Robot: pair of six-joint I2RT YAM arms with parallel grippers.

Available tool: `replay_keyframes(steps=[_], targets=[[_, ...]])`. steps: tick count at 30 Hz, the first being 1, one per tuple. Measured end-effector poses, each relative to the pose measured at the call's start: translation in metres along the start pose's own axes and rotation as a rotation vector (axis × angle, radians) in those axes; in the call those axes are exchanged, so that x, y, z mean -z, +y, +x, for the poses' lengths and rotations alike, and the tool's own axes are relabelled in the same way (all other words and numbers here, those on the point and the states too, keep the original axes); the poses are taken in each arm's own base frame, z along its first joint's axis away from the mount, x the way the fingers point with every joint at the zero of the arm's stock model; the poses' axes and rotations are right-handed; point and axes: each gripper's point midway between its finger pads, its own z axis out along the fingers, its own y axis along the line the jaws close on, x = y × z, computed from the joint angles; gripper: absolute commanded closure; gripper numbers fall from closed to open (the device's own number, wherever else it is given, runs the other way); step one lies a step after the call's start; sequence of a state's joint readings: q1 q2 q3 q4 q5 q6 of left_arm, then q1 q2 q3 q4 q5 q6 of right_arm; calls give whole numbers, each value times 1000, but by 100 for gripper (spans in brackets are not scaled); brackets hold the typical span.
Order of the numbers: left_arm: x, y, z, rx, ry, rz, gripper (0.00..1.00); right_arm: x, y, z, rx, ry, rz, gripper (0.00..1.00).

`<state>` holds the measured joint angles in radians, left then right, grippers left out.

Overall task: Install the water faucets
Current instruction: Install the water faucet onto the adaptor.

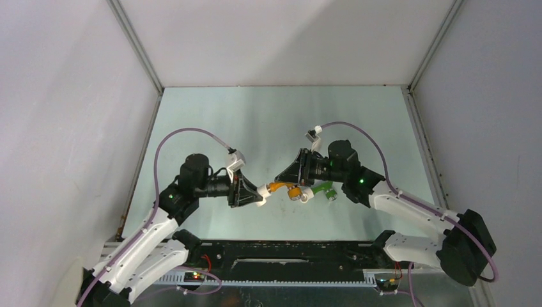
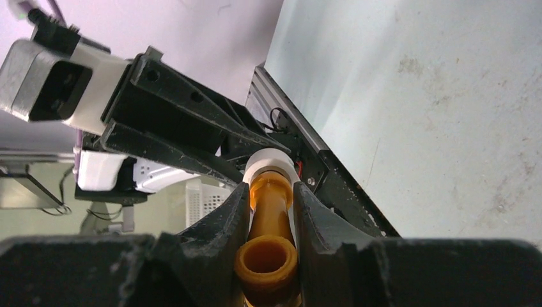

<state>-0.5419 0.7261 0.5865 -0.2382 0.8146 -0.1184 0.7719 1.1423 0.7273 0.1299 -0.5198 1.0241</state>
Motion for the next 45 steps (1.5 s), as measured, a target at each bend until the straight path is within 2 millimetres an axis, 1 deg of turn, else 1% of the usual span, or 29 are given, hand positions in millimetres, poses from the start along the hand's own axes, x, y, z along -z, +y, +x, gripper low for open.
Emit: replay_keyframes(steps=[4,9,15,18,21,22,23,24,25,27,29,32,35,37,40,42,45], targets=[[1,8,1,0,29,-42,100,-6,-9,-2,-104,10,3,100],[4,14,-2,-39,49,-82,100,-11,-16,-5,-216,10,-7,100],[6,24,0,-97,68,-120,100,-19,-29,-5,-385,28,-4,100],[6,25,-1,-125,70,-125,100,-20,-34,-5,-441,33,-6,100],[7,24,-8,-160,60,-122,100,-19,-33,-7,-475,34,-15,100],[6,22,-14,-179,46,-115,97,-18,-33,-8,-476,34,-18,100],[4,15,-24,-214,17,-83,93,-19,-32,-6,-478,39,-19,100],[1,5,-35,-252,-13,-40,88,-21,-30,-3,-474,48,-24,100],[0,-6,-47,-291,-46,-3,81,-21,-29,-1,-472,56,-26,100],[2,-21,-71,-369,-119,38,65,-22,-26,5,-461,74,-30,100],[6,-30,-90,-417,-179,48,50,-22,-27,6,-451,77,-28,100],[10,-35,-105,-441,-229,47,30,-22,-30,7,-435,77,-19,100],[12,-32,-114,-414,-251,5,12,-17,-31,4,-403,66,-14,100],[14,-24,-119,-364,-262,-56,5,-10,-26,-1,-352,45,-30,100],[19,-5,-124,-248,-274,-190,1,4,-13,-13,-252,-3,-70,100],[26,9,-127,-148,-282,-282,0,17,-1,-21,-168,-42,-106,100],[35,23,-126,4,-293,-358,0,34,11,-31,-59,-87,-145,100]])
